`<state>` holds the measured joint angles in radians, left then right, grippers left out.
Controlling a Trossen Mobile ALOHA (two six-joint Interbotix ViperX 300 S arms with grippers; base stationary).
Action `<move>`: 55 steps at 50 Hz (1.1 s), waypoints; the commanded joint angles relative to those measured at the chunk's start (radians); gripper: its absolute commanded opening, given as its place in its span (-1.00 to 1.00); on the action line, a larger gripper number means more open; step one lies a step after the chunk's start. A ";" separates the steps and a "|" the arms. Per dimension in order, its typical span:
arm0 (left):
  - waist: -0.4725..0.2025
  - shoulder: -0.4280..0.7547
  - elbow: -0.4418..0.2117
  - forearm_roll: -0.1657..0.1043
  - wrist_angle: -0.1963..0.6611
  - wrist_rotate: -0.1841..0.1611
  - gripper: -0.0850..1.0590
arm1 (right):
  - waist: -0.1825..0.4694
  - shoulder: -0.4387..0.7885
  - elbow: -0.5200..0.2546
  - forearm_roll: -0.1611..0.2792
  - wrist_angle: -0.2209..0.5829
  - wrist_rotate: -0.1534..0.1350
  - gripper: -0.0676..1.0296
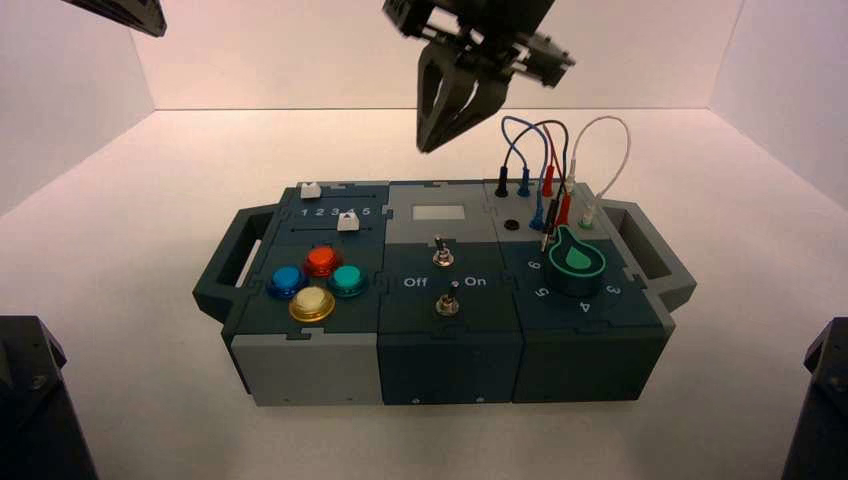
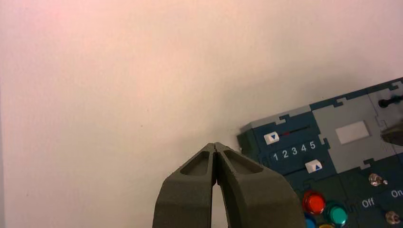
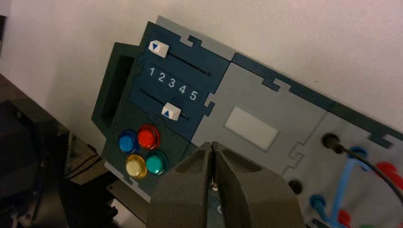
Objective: Move the bottom slider to position 1.
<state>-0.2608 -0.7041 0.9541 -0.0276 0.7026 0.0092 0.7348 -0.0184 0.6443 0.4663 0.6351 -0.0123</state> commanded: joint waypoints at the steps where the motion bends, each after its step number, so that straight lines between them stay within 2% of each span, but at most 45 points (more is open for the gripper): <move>1: -0.003 -0.015 -0.006 -0.002 0.005 -0.002 -0.91 | 0.012 0.012 -0.037 0.012 -0.003 -0.002 -0.92; 13: -0.035 -0.058 0.017 -0.008 0.012 -0.002 -0.91 | 0.049 0.095 -0.071 0.038 -0.002 -0.003 -0.92; 31: -0.097 -0.025 0.021 -0.008 0.017 -0.002 -0.91 | 0.074 0.186 -0.112 0.075 0.005 -0.002 -0.92; 55: -0.103 -0.006 0.018 -0.008 0.018 0.002 -0.91 | 0.112 0.265 -0.158 0.106 0.006 -0.003 -0.92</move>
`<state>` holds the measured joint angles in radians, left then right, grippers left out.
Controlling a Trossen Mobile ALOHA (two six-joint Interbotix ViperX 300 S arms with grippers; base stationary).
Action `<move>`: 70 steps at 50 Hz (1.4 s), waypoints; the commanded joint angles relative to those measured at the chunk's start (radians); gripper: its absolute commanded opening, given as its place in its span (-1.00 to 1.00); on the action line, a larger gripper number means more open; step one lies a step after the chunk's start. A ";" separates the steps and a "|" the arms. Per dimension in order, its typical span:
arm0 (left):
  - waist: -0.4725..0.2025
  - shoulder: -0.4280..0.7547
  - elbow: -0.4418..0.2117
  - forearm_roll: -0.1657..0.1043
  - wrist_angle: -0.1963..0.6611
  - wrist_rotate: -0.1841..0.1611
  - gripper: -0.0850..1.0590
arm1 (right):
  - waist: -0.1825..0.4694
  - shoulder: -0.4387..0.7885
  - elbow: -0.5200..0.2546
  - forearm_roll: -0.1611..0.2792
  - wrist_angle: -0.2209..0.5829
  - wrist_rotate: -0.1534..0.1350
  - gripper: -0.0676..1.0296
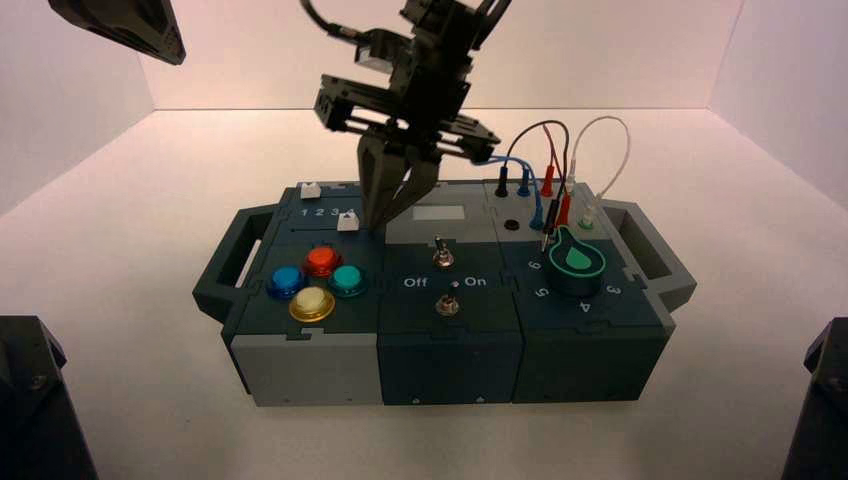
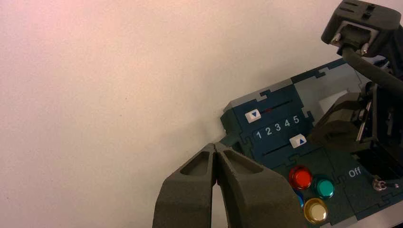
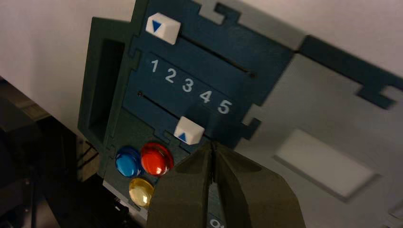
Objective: Move the bottom slider to position 1.
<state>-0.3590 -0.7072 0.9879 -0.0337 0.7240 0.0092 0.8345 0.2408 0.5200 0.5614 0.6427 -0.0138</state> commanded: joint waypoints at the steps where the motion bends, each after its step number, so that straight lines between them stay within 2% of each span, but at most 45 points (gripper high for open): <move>1: -0.003 -0.003 -0.015 -0.002 -0.003 0.002 -0.91 | 0.014 0.008 -0.034 0.009 -0.002 -0.002 -0.92; 18: -0.005 -0.002 -0.017 -0.002 -0.003 0.002 -0.91 | 0.014 0.026 -0.061 0.017 0.014 0.000 -0.92; 40: -0.005 0.006 -0.017 -0.002 -0.002 0.002 -0.91 | 0.060 0.060 -0.094 0.034 0.017 0.000 -0.92; 70: -0.003 0.006 -0.014 0.002 -0.002 0.002 -0.91 | 0.067 0.118 -0.186 0.035 0.054 -0.011 -0.92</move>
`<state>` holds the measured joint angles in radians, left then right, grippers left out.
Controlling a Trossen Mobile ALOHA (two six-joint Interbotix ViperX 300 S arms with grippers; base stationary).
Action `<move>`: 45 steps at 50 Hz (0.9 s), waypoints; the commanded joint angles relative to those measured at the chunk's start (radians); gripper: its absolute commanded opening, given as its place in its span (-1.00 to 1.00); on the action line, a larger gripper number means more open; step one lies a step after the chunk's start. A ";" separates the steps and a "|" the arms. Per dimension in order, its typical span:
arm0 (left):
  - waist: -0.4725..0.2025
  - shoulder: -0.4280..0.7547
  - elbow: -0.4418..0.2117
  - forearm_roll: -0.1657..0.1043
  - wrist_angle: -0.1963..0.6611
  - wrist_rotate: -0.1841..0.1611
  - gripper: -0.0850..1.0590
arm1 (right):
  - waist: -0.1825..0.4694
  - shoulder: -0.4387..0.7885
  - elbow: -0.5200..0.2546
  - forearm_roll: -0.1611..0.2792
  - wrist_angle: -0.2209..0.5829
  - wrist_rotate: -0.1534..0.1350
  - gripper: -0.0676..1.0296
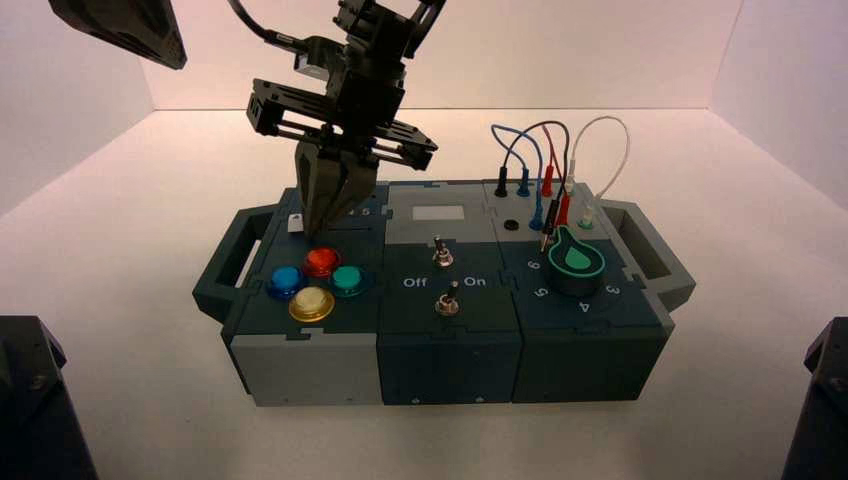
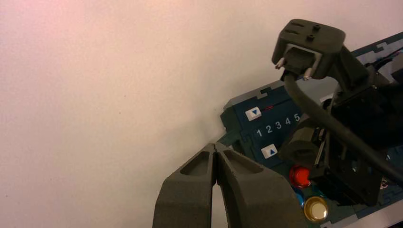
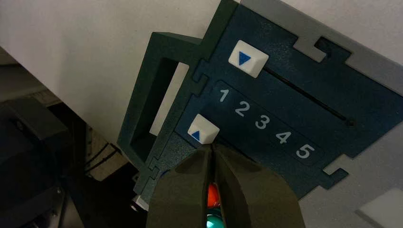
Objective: Move the bottom slider to position 1.
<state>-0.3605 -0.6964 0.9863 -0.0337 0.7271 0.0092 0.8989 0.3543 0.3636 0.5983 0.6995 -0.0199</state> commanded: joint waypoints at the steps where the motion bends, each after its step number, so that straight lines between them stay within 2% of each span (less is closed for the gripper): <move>1: -0.003 -0.003 -0.012 0.002 -0.003 0.003 -0.91 | 0.003 0.006 -0.032 -0.002 -0.003 -0.008 -0.92; 8: -0.003 -0.003 -0.012 0.005 -0.005 0.003 -0.91 | 0.003 0.000 -0.025 -0.011 0.000 -0.011 -0.92; 13: -0.003 -0.003 -0.011 0.006 -0.005 0.003 -0.91 | 0.003 -0.028 0.009 -0.037 0.003 -0.011 -0.92; 17: -0.003 -0.003 -0.009 0.008 -0.005 0.003 -0.91 | 0.002 -0.066 0.041 -0.061 0.006 -0.011 -0.92; 27: -0.003 0.005 -0.005 0.008 -0.014 0.002 -0.91 | 0.003 -0.166 0.095 -0.083 0.020 -0.011 -0.92; 30: -0.002 0.009 -0.005 0.008 -0.014 0.003 -0.91 | 0.003 -0.184 0.109 -0.101 0.020 -0.011 -0.92; 31: 0.000 0.015 -0.005 0.009 -0.014 0.002 -0.91 | 0.003 -0.199 0.124 -0.124 0.018 -0.011 -0.92; 35: 0.002 0.028 -0.005 0.012 -0.014 0.002 -0.91 | 0.000 -0.215 0.144 -0.146 0.015 -0.008 -0.92; 45: 0.003 0.040 -0.009 0.012 -0.014 0.003 -0.91 | 0.002 -0.225 0.164 -0.149 0.017 -0.011 -0.92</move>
